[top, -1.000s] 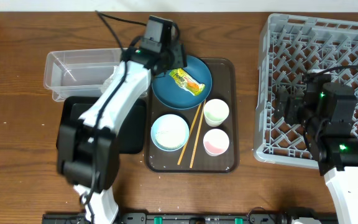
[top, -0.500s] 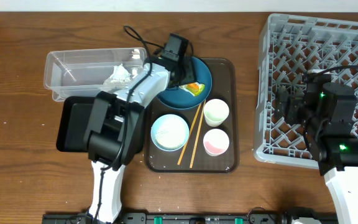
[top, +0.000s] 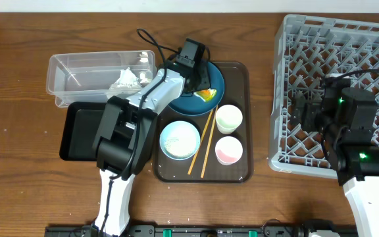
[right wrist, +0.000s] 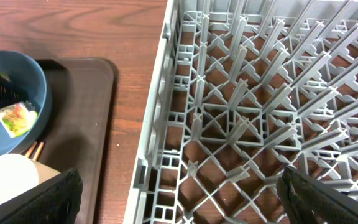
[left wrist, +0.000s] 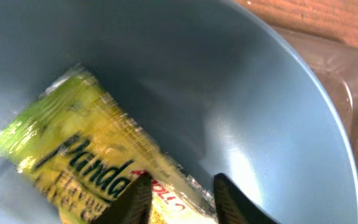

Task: Sort waste into correct bins and load items into the dishwasher rack
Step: 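Reach the left gripper to the yellow wrapper on the plate and grasp, then carry the yellow wrapper into the clear bin and release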

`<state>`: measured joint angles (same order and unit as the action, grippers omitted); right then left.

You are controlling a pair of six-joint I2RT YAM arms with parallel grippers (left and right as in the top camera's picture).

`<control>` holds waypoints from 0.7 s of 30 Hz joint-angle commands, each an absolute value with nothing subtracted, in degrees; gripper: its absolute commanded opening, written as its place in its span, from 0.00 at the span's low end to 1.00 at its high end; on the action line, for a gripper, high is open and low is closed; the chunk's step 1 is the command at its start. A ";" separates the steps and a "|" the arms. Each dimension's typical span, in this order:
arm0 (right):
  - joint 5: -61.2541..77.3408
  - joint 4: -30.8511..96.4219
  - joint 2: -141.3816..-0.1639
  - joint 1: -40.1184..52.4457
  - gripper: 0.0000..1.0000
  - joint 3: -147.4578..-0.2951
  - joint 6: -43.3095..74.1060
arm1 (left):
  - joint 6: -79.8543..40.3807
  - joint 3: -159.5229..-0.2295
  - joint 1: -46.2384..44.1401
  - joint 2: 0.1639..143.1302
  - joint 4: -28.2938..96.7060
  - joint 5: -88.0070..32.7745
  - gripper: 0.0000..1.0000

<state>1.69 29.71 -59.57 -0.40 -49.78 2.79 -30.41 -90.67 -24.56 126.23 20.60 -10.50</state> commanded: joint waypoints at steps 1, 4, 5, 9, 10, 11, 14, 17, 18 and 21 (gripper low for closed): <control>1.56 29.78 -59.53 0.19 0.99 -50.96 2.76 | -30.52 -91.31 -24.84 127.02 21.06 -9.82 0.28; 1.56 29.76 -59.53 0.19 0.99 -50.96 2.76 | -30.52 -91.31 -24.84 127.02 21.80 -9.78 0.19; 1.56 29.78 -59.53 0.19 0.99 -50.96 2.76 | -30.52 -91.31 -24.84 127.02 22.13 -9.78 0.12; 1.54 29.78 -59.53 0.19 0.99 -50.96 2.74 | -30.26 -91.31 -24.82 126.82 23.38 -9.41 0.06; 1.54 29.78 -59.53 0.19 0.99 -50.96 2.74 | -29.93 -91.31 -24.82 126.61 23.68 -9.41 0.06; 1.52 29.78 -59.53 0.19 0.99 -50.96 2.74 | -29.56 -91.33 -24.82 126.26 24.05 -9.43 0.06; 1.52 29.78 -59.53 0.19 0.99 -50.96 2.74 | -26.70 -91.42 -24.82 123.90 25.36 -9.39 0.06; 1.52 29.78 -59.53 0.19 0.99 -50.96 2.74 | -23.16 -91.42 -24.71 119.74 27.14 -7.81 0.06; 1.52 29.78 -59.53 0.19 0.99 -50.96 2.74 | -22.17 -91.42 -24.67 118.21 28.01 -6.17 0.06; 1.52 29.78 -59.53 0.19 0.99 -50.96 2.74 | -18.65 -91.42 -23.90 113.16 30.30 -0.58 0.06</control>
<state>1.69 29.74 -59.57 -0.40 -49.78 2.79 -23.77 -90.65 -24.71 120.07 29.69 -6.68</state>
